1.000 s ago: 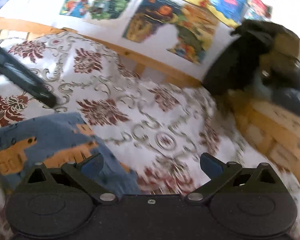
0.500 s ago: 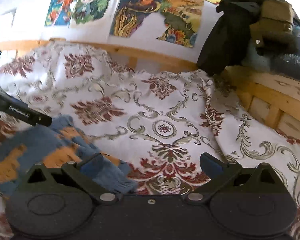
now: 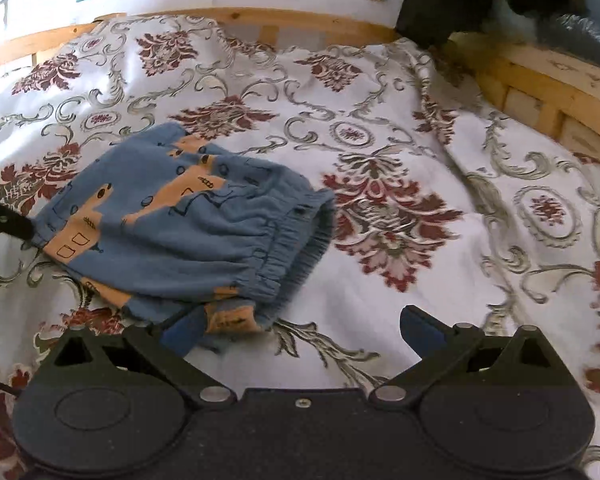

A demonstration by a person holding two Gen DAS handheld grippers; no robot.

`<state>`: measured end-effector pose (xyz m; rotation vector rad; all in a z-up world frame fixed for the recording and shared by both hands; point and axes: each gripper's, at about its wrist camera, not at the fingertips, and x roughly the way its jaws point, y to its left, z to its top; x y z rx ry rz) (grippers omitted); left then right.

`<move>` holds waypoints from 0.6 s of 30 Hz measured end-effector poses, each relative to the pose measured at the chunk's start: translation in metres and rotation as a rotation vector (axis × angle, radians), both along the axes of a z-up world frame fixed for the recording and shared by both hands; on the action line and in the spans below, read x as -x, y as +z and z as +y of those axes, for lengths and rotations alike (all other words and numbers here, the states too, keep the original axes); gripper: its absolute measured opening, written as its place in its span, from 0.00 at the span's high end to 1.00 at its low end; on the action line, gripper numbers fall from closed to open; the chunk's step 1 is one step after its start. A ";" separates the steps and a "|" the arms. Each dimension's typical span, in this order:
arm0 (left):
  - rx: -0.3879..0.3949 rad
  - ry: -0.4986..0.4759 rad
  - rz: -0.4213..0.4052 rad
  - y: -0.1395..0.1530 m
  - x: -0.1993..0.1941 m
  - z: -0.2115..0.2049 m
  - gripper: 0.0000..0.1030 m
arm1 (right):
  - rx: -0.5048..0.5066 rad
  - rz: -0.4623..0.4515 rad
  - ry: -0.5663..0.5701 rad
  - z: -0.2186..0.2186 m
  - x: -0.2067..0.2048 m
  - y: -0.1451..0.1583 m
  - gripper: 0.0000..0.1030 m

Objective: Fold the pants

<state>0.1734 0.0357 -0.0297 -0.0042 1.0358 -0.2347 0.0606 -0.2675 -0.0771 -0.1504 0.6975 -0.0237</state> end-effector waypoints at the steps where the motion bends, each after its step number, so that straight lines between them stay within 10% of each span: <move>1: -0.006 0.027 0.008 0.003 0.005 0.006 0.00 | 0.001 -0.007 -0.003 0.001 0.003 0.003 0.01; 18: 0.035 0.127 0.061 0.018 0.018 0.027 0.00 | -0.172 0.069 -0.037 0.028 0.006 0.025 0.01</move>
